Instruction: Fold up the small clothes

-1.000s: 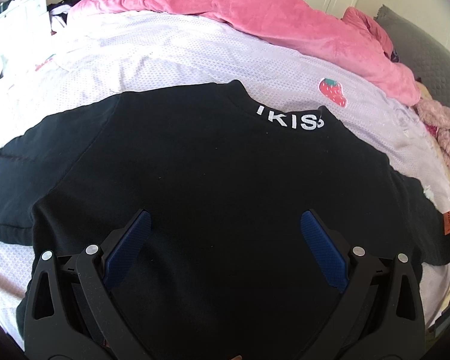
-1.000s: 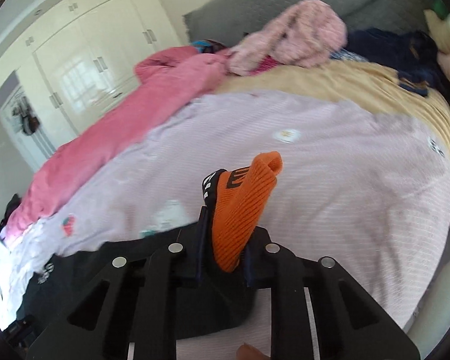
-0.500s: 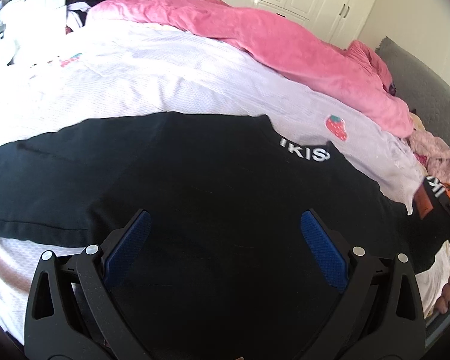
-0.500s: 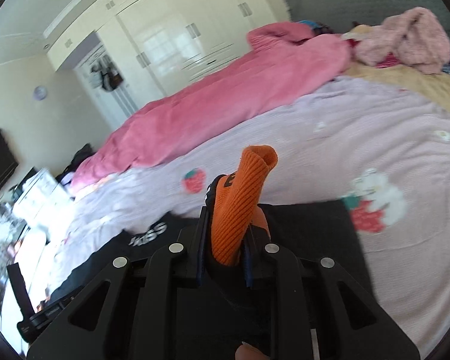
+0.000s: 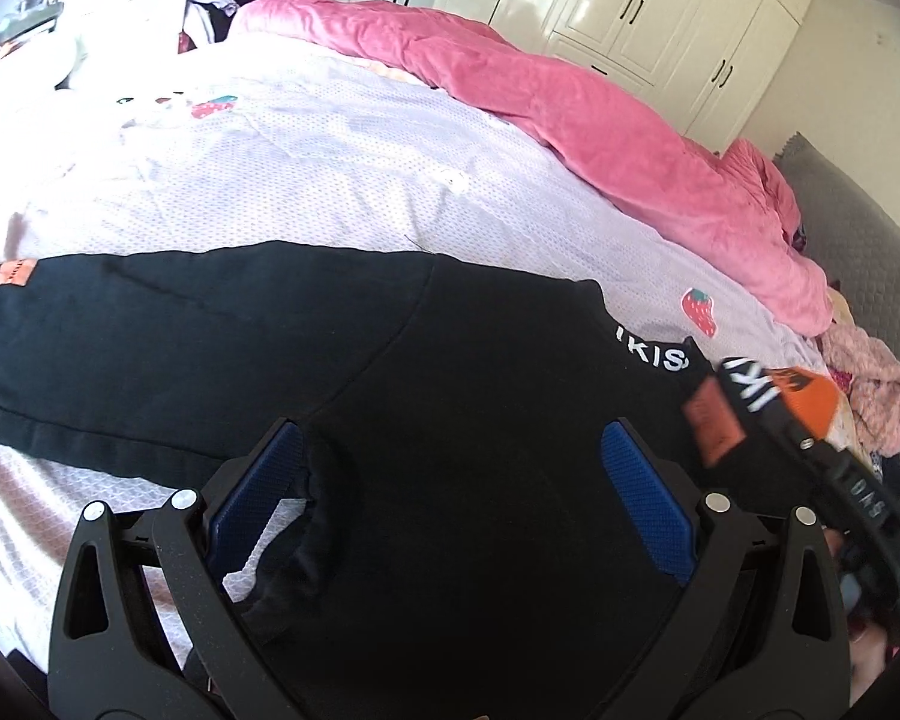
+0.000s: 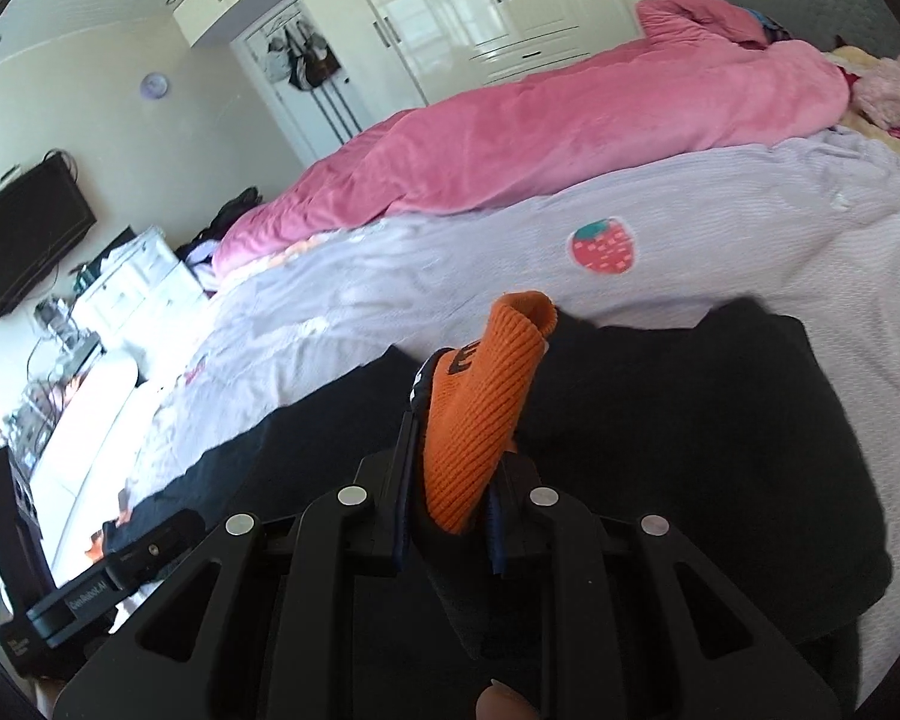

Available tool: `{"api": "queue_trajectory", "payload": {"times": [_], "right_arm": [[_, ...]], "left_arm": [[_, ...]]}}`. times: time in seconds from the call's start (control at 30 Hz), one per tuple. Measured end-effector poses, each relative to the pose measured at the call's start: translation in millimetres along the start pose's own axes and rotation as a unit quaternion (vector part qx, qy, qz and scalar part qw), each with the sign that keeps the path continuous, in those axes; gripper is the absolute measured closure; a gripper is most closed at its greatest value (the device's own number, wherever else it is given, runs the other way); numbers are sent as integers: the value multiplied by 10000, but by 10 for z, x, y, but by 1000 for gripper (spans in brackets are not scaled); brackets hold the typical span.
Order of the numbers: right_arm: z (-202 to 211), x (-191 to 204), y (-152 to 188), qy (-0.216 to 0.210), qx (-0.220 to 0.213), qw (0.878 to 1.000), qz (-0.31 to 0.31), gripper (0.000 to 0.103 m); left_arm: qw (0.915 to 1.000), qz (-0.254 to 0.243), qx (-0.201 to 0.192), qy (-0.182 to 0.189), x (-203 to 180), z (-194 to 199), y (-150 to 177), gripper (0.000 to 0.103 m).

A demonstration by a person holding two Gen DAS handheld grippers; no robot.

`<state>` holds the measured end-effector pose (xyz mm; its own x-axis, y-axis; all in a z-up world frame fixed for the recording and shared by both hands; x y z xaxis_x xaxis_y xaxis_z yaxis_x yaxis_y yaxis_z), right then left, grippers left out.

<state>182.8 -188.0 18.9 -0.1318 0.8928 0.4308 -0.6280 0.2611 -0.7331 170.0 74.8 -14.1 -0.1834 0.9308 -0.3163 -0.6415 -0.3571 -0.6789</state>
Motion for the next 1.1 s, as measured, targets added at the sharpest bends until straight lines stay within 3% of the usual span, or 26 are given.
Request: {"api": "queue_trajectory", "payload": {"times": [0.13,0.27,0.37,0.7,0.83,0.9,0.93,1.0,1.03,1.07,1.1], "right_arm": [[-112,135,76,-112,205,9997,113,78],[-11,156,77,-352,135,9992,154,58],[80,148,41,-409,36,9990,173,58],[244,-310,2,286,36,9994,181,47],[349,-522,20,558,35,9983,189,43],[406,-628,17,634,19,9979,126,43],[426,-671,9,671,8,9977,98,43],[489,-784,-20,763,-42,9971,-3,43],[513,-829,-37,815,-65,9966,-41,43],[540,-881,-56,863,-87,9962,-85,43],[558,-915,-73,905,-108,9958,-118,43]], "left_arm": [[10000,48,-17,13,25,15,-3,9],[10000,45,-13,34,24,26,10,9],[10000,40,38,62,-9,10,26,9],[9976,-189,522,423,-304,-207,232,9],[9950,-146,582,800,-432,-319,305,9],[9949,-167,609,786,-491,-389,320,11],[9948,-186,583,814,-513,-406,317,16],[9944,-190,427,950,-549,-434,290,61],[9948,-230,373,923,-562,-443,269,71],[9951,-312,297,890,-580,-447,250,90],[9947,-416,119,928,-592,-417,220,103]]}}
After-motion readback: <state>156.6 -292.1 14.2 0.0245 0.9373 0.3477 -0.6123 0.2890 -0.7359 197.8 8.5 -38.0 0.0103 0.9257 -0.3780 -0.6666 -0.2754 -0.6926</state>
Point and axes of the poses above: each gripper's, at about its wrist camera, not at the fingertips, and z roughly against the way its jaws point, x to its left, y to its underside, the point moved 2 cm from there along -z, roughly the way its jaws point, and after that the axes turned 5 degrees about -x, right-handed, at the moved point
